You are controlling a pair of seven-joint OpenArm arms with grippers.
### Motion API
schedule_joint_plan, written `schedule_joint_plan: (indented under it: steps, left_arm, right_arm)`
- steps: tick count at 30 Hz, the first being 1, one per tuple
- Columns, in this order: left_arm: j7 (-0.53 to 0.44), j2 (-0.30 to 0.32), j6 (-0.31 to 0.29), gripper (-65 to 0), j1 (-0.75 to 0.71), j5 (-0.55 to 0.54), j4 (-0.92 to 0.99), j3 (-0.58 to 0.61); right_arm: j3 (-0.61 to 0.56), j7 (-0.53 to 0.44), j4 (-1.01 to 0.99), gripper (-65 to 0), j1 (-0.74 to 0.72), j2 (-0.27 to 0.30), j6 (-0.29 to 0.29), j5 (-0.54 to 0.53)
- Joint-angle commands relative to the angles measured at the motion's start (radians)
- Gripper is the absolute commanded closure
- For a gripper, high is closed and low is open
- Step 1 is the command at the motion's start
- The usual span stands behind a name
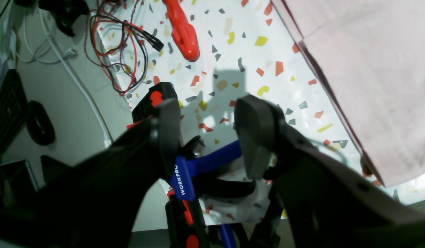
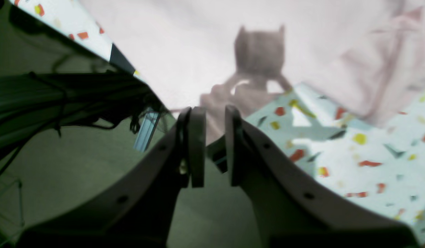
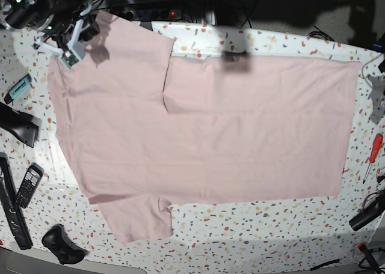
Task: Fold the T-shirt properly
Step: 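Move the right gripper to the shirt shoulder near the collar, then lower the right gripper onto the folded shirt layer near the collar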
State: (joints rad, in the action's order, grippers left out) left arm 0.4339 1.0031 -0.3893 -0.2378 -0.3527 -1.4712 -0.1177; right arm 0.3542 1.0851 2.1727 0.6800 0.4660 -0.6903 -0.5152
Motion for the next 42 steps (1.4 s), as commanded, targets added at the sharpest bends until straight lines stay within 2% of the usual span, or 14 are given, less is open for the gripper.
schedule_joint_plan:
  steps: [1,4,9,17,23,28,33,37,42]
  left_arm:
    - [-0.015,0.027,0.010,-28.4,0.011,0.003,-0.008,-0.014]
    - [-0.015,0.027,0.010,-28.4,0.011,0.003,-0.008,-0.014]
    - [-0.010,0.027,0.010,-28.4,0.011,0.003,-0.008,-0.014]
    - [0.005,0.025,0.011,-28.4,0.011,0.012,-0.008,-0.014]
    - [0.007,0.025,0.011,-28.4,0.011,0.039,-0.008,-0.014]
    - [0.008,0.025,0.011,-28.4,0.011,0.038,-0.008,-0.014]
    - [0.007,0.025,0.011,-28.4,0.011,0.038,-0.008,-0.014]
    - [0.007,0.025,0.011,-28.4,0.011,0.038,-0.008,-0.014]
    - [0.007,0.025,0.011,-28.4,0.011,0.051,-0.008,-0.014]
  right_arm:
    - [-0.020,-0.011,0.012,-10.2,0.008,0.010,-0.008,0.002]
    - [-0.120,-0.032,0.012,-10.2,0.020,0.011,-0.008,0.100]
    - [-0.304,-0.054,0.012,-10.2,0.072,0.037,-0.008,0.349]
    - [-0.536,-0.076,0.012,-10.2,0.114,0.144,0.306,0.782]
    - [-0.711,-0.087,0.013,-10.2,0.169,0.228,0.477,1.035]
    - [-0.782,-0.087,0.013,-11.7,0.168,0.263,0.562,1.039]
    - [-0.782,-0.086,0.013,-22.5,0.168,0.263,0.563,1.036]
    - [-0.782,-0.101,0.013,-22.5,0.167,0.263,0.565,1.036]
    - [-0.782,-0.186,0.013,-22.5,0.162,0.263,0.565,1.036]
